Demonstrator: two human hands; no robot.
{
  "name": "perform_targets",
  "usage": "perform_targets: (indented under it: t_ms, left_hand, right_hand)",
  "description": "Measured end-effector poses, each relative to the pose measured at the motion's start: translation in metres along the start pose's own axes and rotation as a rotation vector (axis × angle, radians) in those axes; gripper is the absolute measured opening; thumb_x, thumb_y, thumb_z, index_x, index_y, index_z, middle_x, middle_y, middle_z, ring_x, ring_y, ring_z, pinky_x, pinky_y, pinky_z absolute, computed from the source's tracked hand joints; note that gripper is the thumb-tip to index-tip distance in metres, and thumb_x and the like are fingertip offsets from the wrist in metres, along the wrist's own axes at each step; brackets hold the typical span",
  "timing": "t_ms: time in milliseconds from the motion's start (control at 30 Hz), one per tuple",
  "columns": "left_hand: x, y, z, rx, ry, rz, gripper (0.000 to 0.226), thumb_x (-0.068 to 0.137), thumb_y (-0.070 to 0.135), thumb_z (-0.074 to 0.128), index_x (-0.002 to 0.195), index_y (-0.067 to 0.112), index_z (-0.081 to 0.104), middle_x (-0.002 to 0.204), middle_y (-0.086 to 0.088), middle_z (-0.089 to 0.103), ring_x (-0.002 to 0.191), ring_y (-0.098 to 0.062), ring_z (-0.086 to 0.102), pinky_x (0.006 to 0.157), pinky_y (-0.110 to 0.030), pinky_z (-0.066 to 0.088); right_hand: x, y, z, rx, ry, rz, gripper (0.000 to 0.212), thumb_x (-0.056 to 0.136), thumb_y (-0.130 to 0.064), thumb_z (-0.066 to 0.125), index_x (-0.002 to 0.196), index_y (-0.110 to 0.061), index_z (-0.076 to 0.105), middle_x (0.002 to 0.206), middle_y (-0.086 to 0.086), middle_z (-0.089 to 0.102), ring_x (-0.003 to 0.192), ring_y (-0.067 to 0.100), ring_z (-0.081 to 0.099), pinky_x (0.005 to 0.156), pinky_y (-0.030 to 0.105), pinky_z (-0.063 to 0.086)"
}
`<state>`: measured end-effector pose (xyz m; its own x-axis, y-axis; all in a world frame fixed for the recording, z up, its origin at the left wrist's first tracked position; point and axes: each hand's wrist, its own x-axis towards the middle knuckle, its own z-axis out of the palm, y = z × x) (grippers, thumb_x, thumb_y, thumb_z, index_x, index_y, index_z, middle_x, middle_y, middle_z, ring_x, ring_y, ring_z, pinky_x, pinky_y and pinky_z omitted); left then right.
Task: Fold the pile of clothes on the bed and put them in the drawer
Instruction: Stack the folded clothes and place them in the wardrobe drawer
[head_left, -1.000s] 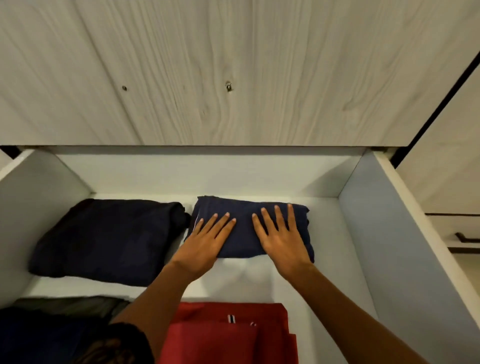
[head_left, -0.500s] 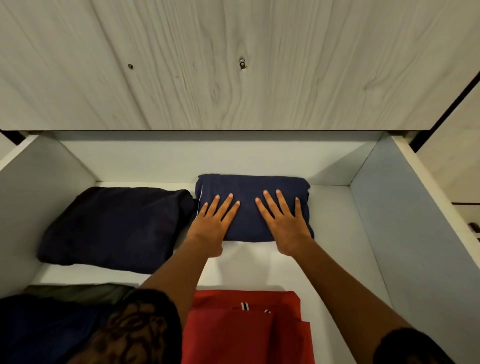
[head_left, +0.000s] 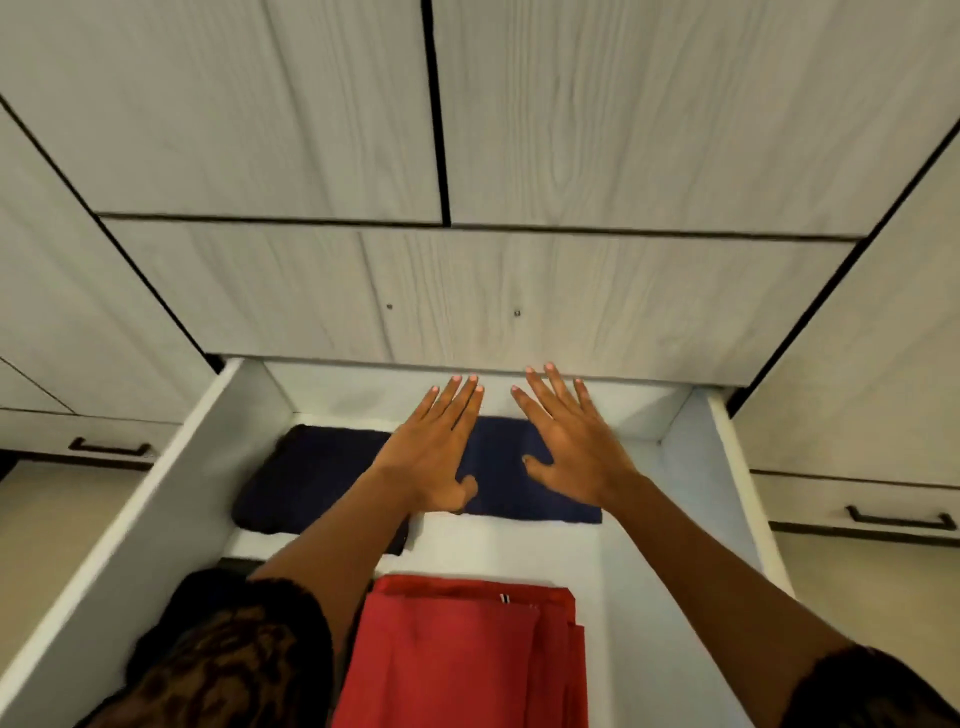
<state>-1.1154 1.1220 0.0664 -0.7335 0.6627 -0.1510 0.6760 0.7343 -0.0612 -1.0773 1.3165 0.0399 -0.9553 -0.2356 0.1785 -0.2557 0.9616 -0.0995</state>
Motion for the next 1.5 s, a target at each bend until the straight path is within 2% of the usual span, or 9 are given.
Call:
perform_targets:
  t_ms: [267,500,633,800,933,1133,1233,1367,1500]
  left_hand:
    - [-0.106,-0.038,-0.236,0.068,0.29,-0.197,0.09,0.091,0.047,0.039,0.135,0.007,-0.028,0.146,-0.01,-0.032,0.131,-0.024,-0.034,0.108,-0.031,-0.023]
    - [-0.289,-0.087,-0.376,0.067,0.565,-0.532,0.092,0.091,0.044,0.044,0.138,0.005,-0.025,0.144,-0.009,-0.03,0.136,-0.024,-0.028,0.114,-0.034,-0.013]
    - [-0.419,-0.11,-0.407,0.146,0.67,-0.712,0.094,0.088,0.04,0.051,0.139,0.005,-0.019,0.155,-0.016,-0.014,0.142,-0.028,-0.017,0.116,-0.036,-0.007]
    - [-0.593,-0.12,-0.41,0.286,0.697,-0.982,0.094,0.086,0.038,0.054,0.141,0.003,-0.013,0.151,-0.013,-0.016,0.141,-0.028,-0.017,0.114,-0.033,-0.011]
    - [-0.721,-0.111,-0.393,0.331,0.652,-1.183,0.097,0.084,0.037,0.057,0.141,0.002,-0.013,0.15,-0.012,-0.016,0.141,-0.028,-0.016,0.115,-0.033,-0.009]
    - [-0.899,-0.065,-0.352,0.383,0.537,-1.541,0.093,0.074,0.04,0.048,0.145,-0.007,0.009,0.154,-0.021,0.008,0.142,-0.03,0.0,0.116,-0.04,0.004]
    - [-0.968,-0.04,-0.326,0.398,0.517,-1.697,0.094,0.074,0.041,0.045,0.145,-0.006,0.005,0.155,-0.02,0.004,0.142,-0.028,-0.005,0.115,-0.037,0.0]
    - [-1.022,-0.007,-0.293,0.355,0.502,-1.81,0.095,0.083,0.036,0.056,0.145,-0.005,-0.004,0.153,-0.017,-0.011,0.141,-0.028,-0.014,0.114,-0.035,-0.008]
    - [-1.072,0.038,-0.249,0.314,0.468,-1.981,0.096,0.085,0.034,0.057,0.141,-0.001,-0.013,0.149,-0.014,-0.019,0.14,-0.028,-0.017,0.112,-0.034,-0.013]
  right_hand:
    - [0.048,-0.12,-0.224,-0.104,0.38,-0.136,0.079,0.071,-0.037,0.074,0.138,-0.008,0.044,0.148,0.016,0.035,0.138,0.033,0.026,0.107,0.051,0.023]
    - [0.074,-0.286,-0.384,0.081,0.58,-0.334,0.085,0.077,-0.03,0.071,0.145,-0.005,0.025,0.153,0.018,0.023,0.141,0.033,0.013,0.112,0.051,0.014]
    - [0.067,-0.407,-0.437,0.187,0.64,-0.505,0.085,0.078,-0.03,0.069,0.146,-0.003,0.024,0.154,0.016,0.018,0.141,0.032,0.009,0.113,0.047,0.006]
    - [0.028,-0.568,-0.467,0.352,0.708,-0.78,0.094,0.07,-0.024,0.077,0.144,-0.002,0.022,0.152,0.018,0.023,0.141,0.034,0.015,0.111,0.049,0.016]
    - [-0.02,-0.678,-0.474,0.457,0.68,-0.954,0.096,0.067,-0.02,0.075,0.144,-0.001,0.02,0.152,0.019,0.024,0.141,0.032,0.011,0.117,0.046,0.007]
    - [-0.114,-0.83,-0.464,0.574,0.626,-1.196,0.095,0.07,-0.02,0.072,0.145,-0.002,0.017,0.153,0.02,0.019,0.143,0.029,0.003,0.116,0.044,0.005]
    - [-0.159,-0.89,-0.455,0.615,0.598,-1.295,0.094,0.071,-0.02,0.071,0.145,-0.002,0.016,0.153,0.02,0.018,0.144,0.026,-0.006,0.116,0.046,0.006]
    - [-0.205,-0.942,-0.438,0.578,0.542,-1.44,0.093,0.069,-0.018,0.071,0.144,0.0,0.02,0.152,0.021,0.023,0.142,0.032,0.01,0.115,0.045,0.006]
    - [-0.259,-0.996,-0.406,0.577,0.498,-1.663,0.089,0.069,-0.01,0.07,0.144,-0.001,0.022,0.152,0.018,0.022,0.142,0.031,0.011,0.115,0.044,0.007]
